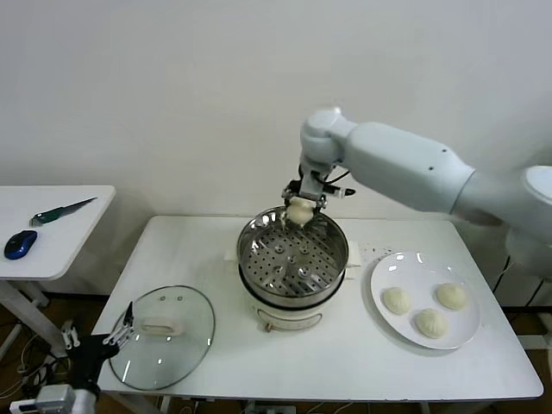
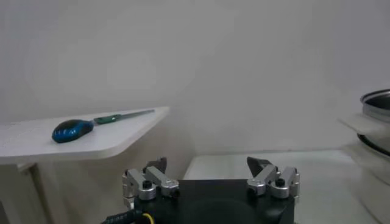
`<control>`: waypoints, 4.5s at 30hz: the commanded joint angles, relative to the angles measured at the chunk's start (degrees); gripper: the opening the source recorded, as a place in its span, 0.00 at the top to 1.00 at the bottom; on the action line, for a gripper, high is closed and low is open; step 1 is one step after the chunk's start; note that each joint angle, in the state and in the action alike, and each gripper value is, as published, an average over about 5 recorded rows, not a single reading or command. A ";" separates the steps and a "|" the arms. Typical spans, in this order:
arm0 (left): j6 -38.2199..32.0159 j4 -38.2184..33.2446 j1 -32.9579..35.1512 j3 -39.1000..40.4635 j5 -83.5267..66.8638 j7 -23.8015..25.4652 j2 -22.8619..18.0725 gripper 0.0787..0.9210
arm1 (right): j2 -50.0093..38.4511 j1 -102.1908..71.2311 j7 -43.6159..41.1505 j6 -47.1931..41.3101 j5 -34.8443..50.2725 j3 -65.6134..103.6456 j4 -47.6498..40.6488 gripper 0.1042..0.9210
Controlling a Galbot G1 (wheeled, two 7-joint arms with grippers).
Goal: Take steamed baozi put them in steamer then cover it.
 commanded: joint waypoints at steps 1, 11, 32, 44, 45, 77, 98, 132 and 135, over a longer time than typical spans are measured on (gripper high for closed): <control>0.03 0.11 0.26 -0.03 -0.29 -0.02 0.05 0.12 | 2.59 -6.31 1.31 4.42 -12.39 1.93 0.69 0.27; 0.09 0.67 1.01 -0.32 -0.69 -0.22 0.43 0.12 | 3.22 -10.26 1.45 4.42 -13.70 2.66 -3.24 0.26; -0.14 0.98 1.68 0.21 -0.56 -0.73 0.62 0.12 | -9.44 2.30 0.13 -0.60 3.45 0.63 7.52 0.12; -0.17 0.02 1.62 1.04 -0.15 -0.70 0.44 0.12 | -33.09 20.66 6.35 -40.82 45.44 -23.83 15.57 0.12; -0.15 0.01 1.53 1.10 -0.07 -0.70 0.38 0.12 | -34.30 20.21 5.22 -42.70 48.17 -23.81 15.13 0.12; -0.21 0.20 2.50 0.03 0.63 -0.74 0.05 0.12 | -32.95 -29.66 4.25 -43.87 31.37 13.92 -2.94 0.12; -0.34 0.89 2.41 -0.01 0.85 -0.82 -0.04 0.12 | -29.88 -29.00 3.68 -43.10 30.78 12.76 -5.03 0.22; -0.03 -2.69 3.55 4.44 4.20 -0.76 1.71 0.12 | -17.56 23.05 8.45 -50.54 69.65 -22.97 7.30 0.29; -0.04 -2.76 3.75 4.82 4.60 -0.65 2.24 0.12 | -13.64 20.63 10.34 -51.88 69.87 -21.77 7.32 0.29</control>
